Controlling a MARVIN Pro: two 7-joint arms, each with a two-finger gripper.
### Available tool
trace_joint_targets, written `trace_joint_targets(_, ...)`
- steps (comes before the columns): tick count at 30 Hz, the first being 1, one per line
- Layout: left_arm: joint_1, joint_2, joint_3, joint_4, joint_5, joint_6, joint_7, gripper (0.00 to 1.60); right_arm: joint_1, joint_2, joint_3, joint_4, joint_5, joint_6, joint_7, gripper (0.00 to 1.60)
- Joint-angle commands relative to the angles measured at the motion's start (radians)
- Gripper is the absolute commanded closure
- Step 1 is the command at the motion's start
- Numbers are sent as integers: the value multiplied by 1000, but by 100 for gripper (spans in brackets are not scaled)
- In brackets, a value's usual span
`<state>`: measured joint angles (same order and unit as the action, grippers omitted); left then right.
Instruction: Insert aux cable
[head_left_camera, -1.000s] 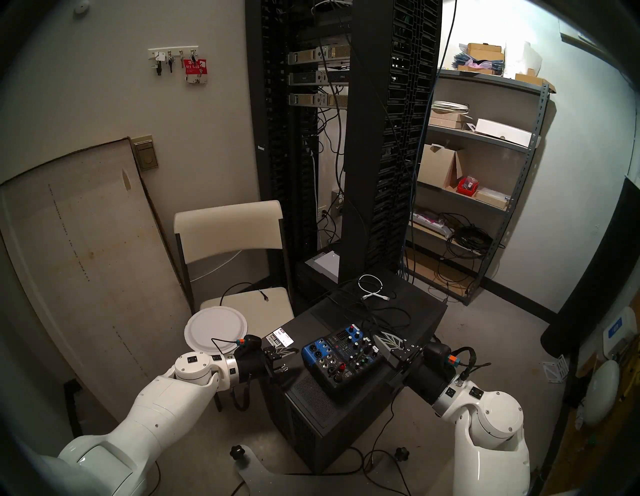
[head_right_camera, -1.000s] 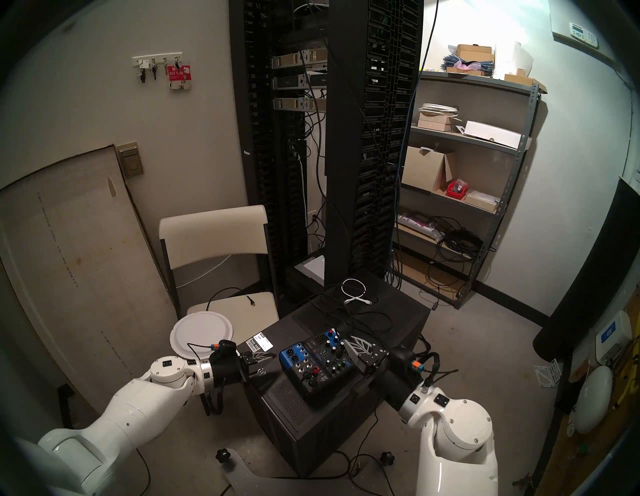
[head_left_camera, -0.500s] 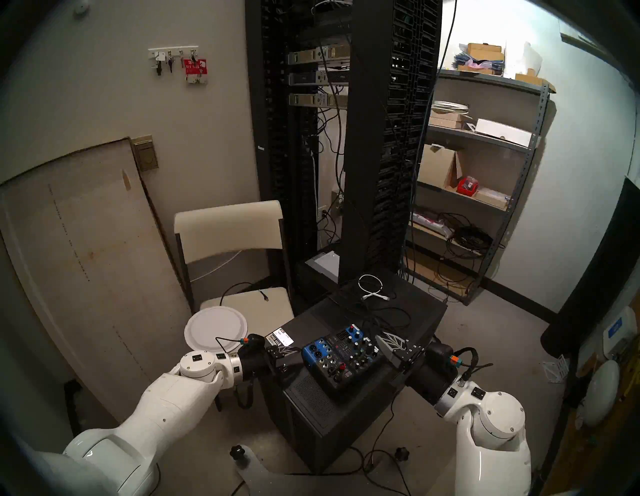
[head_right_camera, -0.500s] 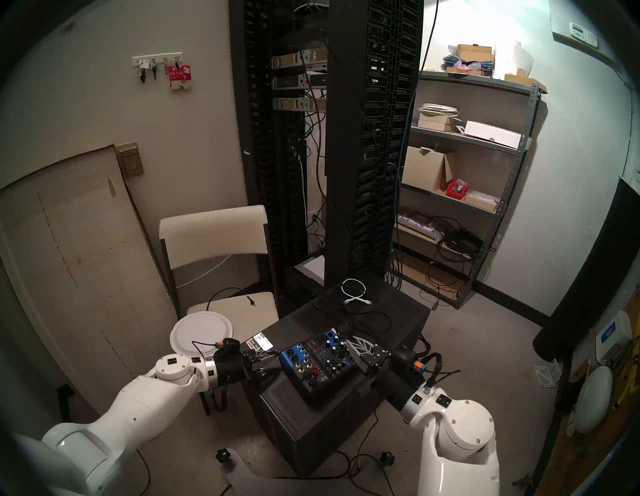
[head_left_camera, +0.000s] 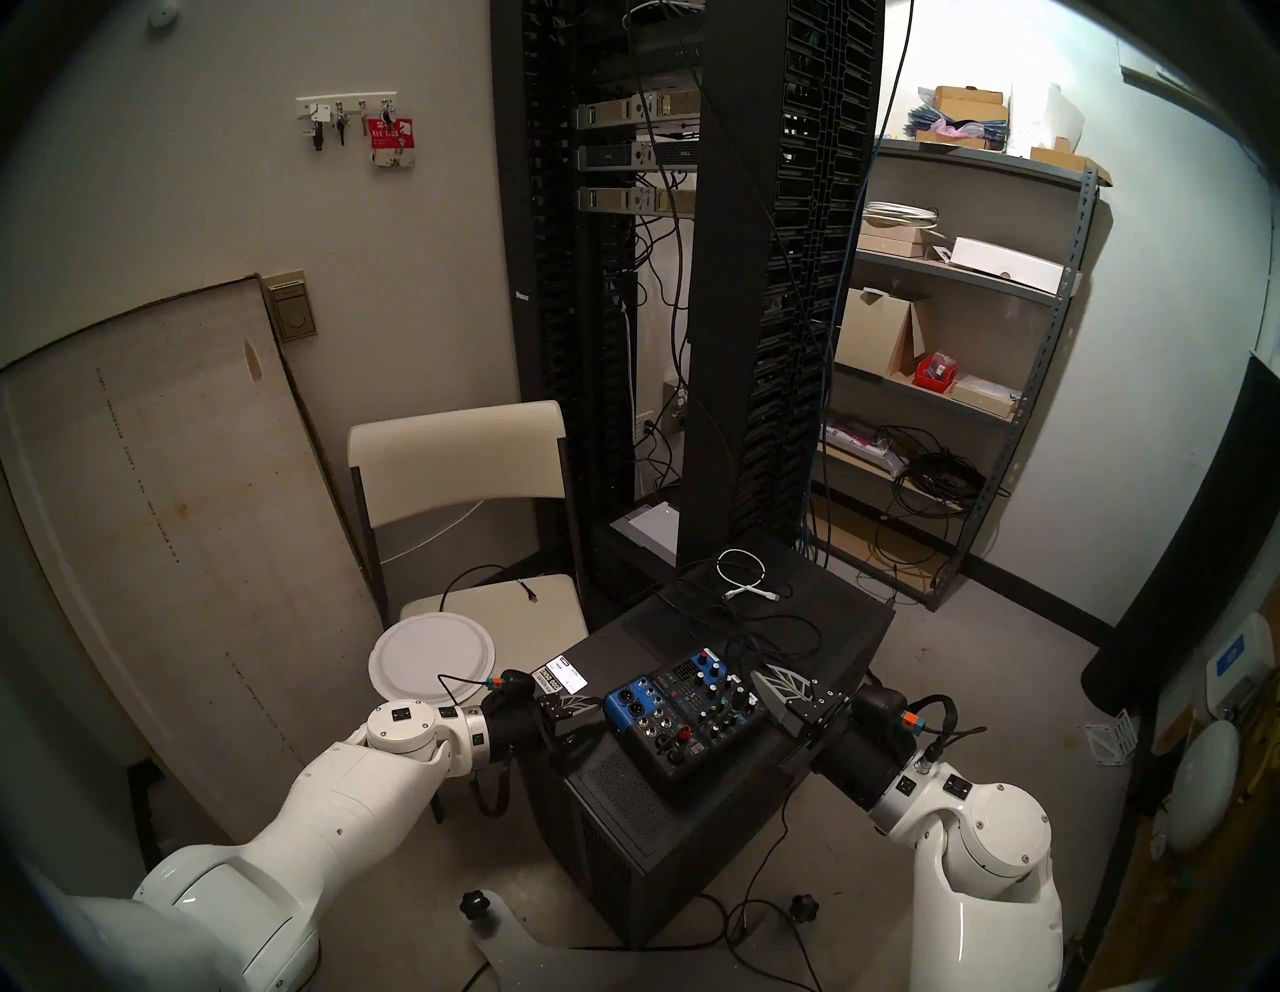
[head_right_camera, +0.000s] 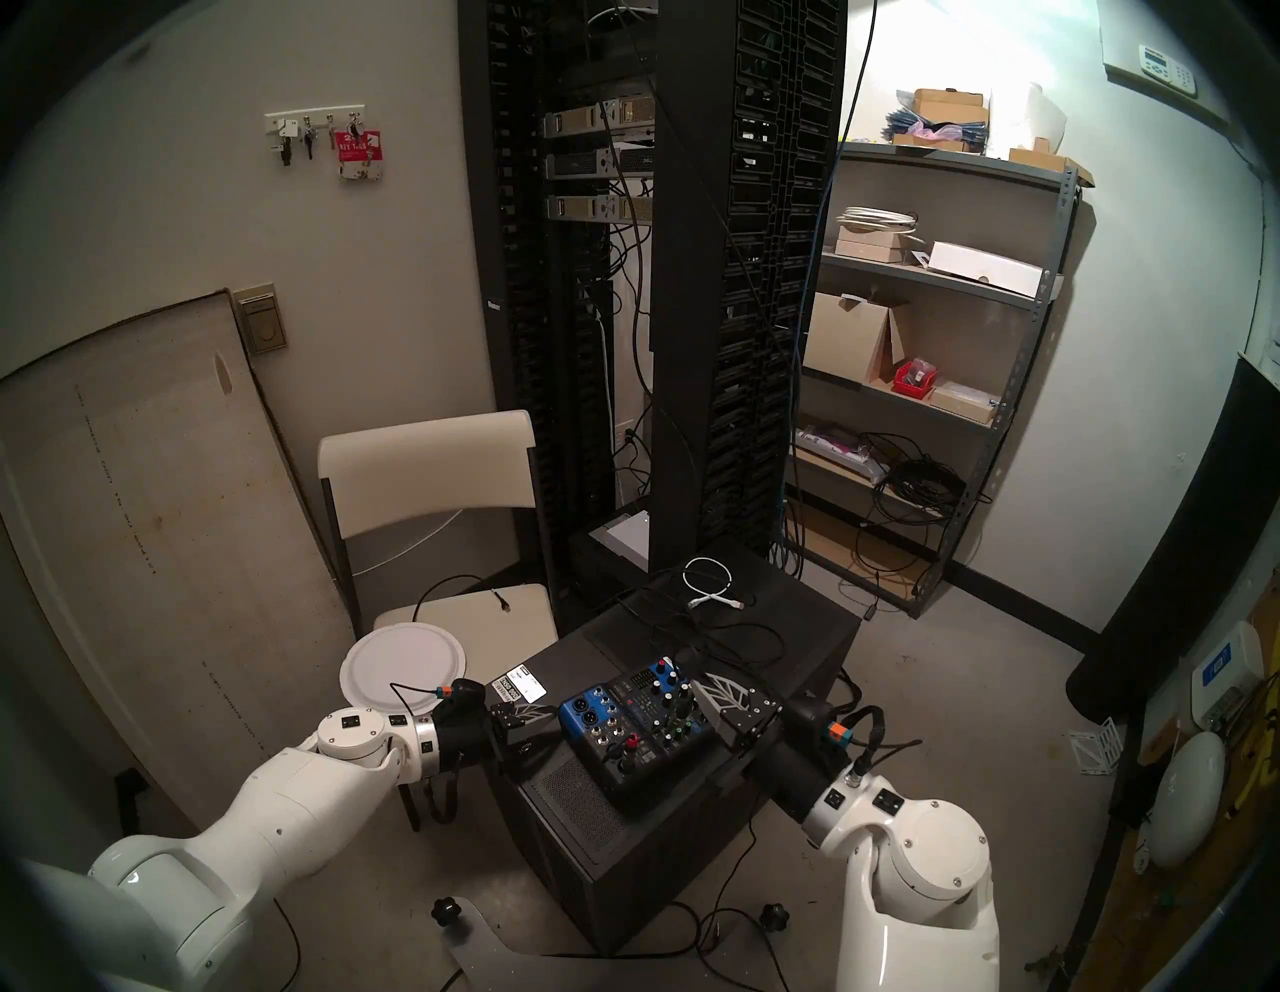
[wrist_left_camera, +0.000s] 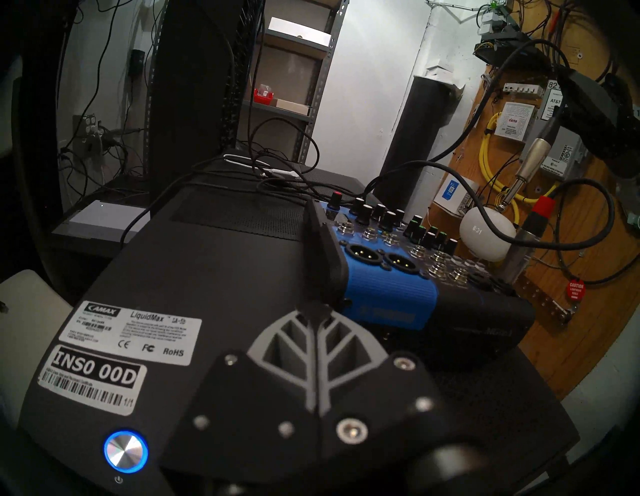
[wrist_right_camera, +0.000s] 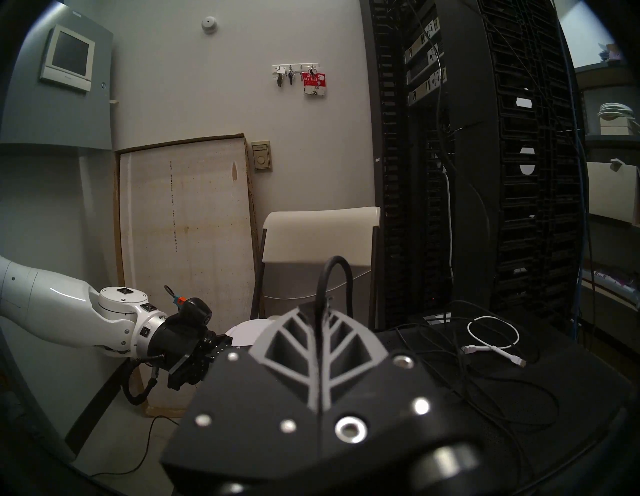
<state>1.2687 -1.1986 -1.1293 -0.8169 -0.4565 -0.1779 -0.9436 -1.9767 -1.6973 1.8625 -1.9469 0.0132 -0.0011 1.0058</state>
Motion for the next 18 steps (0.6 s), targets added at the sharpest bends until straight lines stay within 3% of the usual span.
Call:
trace_joint_targets(1,22,-3,2,-63,-15,0,-27,160,6,0,-5,-21,13,-1,-4,160)
trace_joint_targets(18,92,17,17,-158,-36,35,-21,160,7,1,-9,-14,12,-3,-5,160)
